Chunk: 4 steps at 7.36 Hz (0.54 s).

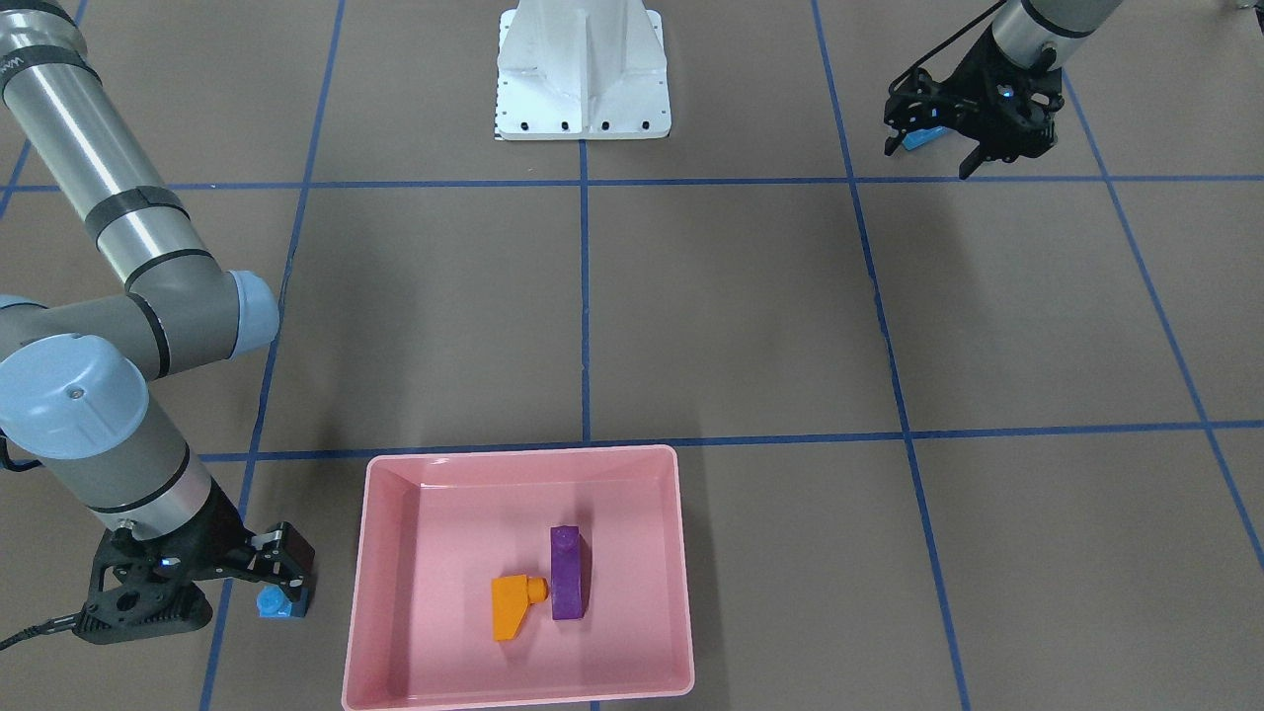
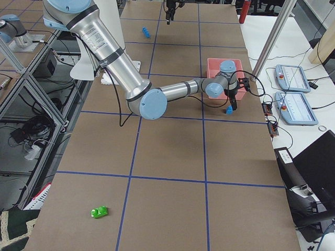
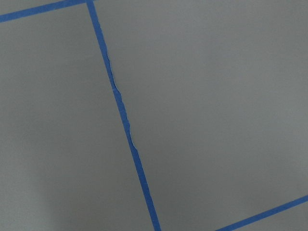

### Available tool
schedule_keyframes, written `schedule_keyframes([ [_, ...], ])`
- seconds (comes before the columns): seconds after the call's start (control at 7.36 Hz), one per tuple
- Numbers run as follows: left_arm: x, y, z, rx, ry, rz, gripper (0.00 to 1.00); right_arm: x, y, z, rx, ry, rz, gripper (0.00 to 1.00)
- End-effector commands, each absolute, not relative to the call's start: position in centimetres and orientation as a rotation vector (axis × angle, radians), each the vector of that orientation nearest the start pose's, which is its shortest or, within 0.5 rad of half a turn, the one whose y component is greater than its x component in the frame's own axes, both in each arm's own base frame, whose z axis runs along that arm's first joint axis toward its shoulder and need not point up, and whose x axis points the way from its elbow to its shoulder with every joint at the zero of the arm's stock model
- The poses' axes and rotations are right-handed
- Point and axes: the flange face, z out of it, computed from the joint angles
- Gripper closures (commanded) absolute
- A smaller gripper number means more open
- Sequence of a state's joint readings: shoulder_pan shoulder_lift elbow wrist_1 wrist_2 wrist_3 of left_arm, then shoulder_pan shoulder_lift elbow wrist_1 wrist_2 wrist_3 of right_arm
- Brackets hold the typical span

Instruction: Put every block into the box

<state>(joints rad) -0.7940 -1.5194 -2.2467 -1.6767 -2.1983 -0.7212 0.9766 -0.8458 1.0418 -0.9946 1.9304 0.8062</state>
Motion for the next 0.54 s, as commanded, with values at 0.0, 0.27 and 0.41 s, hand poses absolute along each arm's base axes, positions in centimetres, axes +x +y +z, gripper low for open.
schedule_keyframes([
  [0.0,24.6,-35.6,35.1,0.109,0.920,0.282,0.00,-39.1,-72.6,41.7,0.328,-0.720,0.064,0.01],
  [0.27,24.6,-35.6,35.3,0.105,0.918,0.280,0.00,-41.6,-71.2,43.5,0.290,-0.702,0.037,0.06],
  [0.41,24.6,-35.6,35.3,0.106,0.918,0.281,0.00,-41.8,-71.1,43.9,0.278,-0.698,0.035,0.11],
])
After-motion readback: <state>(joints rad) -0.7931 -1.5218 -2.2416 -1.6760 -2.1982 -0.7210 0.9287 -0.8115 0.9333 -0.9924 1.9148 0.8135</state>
